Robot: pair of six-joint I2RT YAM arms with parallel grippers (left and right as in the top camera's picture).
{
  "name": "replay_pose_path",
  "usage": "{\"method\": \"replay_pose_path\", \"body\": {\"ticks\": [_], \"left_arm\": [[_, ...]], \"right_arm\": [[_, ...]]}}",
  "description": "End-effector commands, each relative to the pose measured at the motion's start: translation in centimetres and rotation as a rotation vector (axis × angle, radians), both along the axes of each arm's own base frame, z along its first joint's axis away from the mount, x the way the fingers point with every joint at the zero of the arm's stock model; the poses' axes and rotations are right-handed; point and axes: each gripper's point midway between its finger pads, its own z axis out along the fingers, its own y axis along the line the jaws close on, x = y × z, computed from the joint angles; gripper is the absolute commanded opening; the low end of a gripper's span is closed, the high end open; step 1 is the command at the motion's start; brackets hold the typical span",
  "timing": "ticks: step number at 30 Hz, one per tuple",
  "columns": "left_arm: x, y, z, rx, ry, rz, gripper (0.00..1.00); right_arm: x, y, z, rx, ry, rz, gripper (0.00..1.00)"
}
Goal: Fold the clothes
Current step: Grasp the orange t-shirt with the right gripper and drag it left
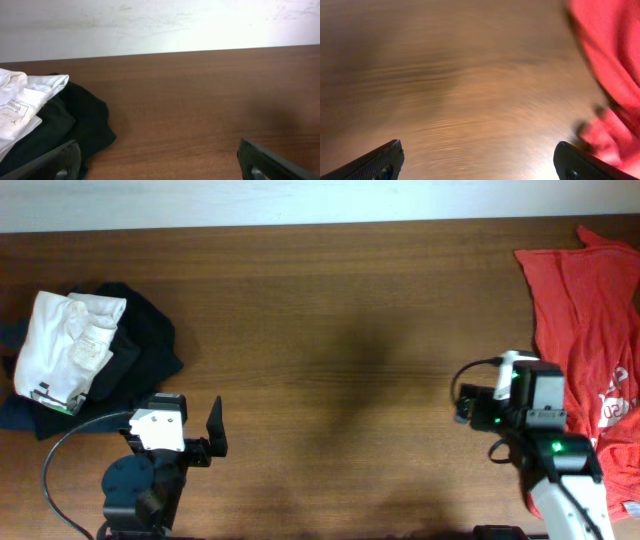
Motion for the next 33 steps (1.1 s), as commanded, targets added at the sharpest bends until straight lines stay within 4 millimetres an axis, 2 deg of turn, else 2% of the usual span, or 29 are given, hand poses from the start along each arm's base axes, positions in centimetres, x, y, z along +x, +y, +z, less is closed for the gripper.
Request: {"method": "replay_pose_path", "body": {"ticks": [1,2,3,6,7,11,12,14,17,19,20,22,26,27,33], "left_arm": [[0.0,0.2,1.0,0.018,-0.024,0.007,0.99],[0.0,0.2,1.0,0.018,-0.022,0.007,0.99],[-0.1,0.2,0.9,0.018,-0.017,0.007,0.99],[-0.2,0.2,0.4,0.020,0.002,0.007,0.99],[-0.2,0.2,0.4,0.020,0.005,0.007,0.99],[-0.2,0.2,0.4,0.020,0.005,0.007,0.99],[-0.2,0.2,0.4,0.019,0.005,0.007,0.99],[-0.2,0.2,0.4,0.020,0.005,0.007,0.99],[-0.2,0.2,0.4,0.020,0.004,0.007,0.99],[-0.2,0.2,0.4,0.020,0.004,0.007,0.99],[-0.2,0.2,0.4,0.020,0.004,0.007,0.99],[-0.2,0.2,0.4,0.020,0.004,0.007,0.99],[-0.2,0.2,0.4,0.020,0.004,0.007,0.99],[-0.2,0.2,0.4,0.020,0.004,0.007,0.99],[-0.2,0.2,0.4,0.020,0.004,0.008,0.99]], "right_arm": [[-1.3,-6.8,-1.4,-0.016,0.063,-0.392,0.97],[-2.1,-8.6,-2.5,-0.010,0.110,-0.464,0.89],[-2.9,-10.0,-3.7,-0.001,0.160,-0.526,0.85],[-5.9,-13.3,-7.7,0.059,0.314,-0.713,0.83],[-6.2,-13.6,-8.7,0.091,0.338,-0.741,0.82],[-5.2,-13.5,-11.2,0.164,0.367,-0.733,0.63],[-4.7,-13.8,-11.6,0.162,0.356,-0.733,0.63],[-4.1,-14.3,-12.1,0.158,0.340,-0.733,0.60],[-4.1,-14.1,-12.8,0.171,0.357,-0.729,0.43],[-3.9,-14.0,-12.8,0.181,0.352,-0.725,0.38],[-3.9,-14.0,-12.8,0.181,0.351,-0.724,0.32],[-3.6,-14.0,-12.5,0.187,0.344,-0.721,0.39],[-2.8,-14.4,-10.7,0.194,0.332,-0.717,0.40],[-2.5,-14.3,-10.4,0.207,0.327,-0.711,0.44],[-2.7,-14.1,-10.6,0.209,0.339,-0.711,0.49]]}}
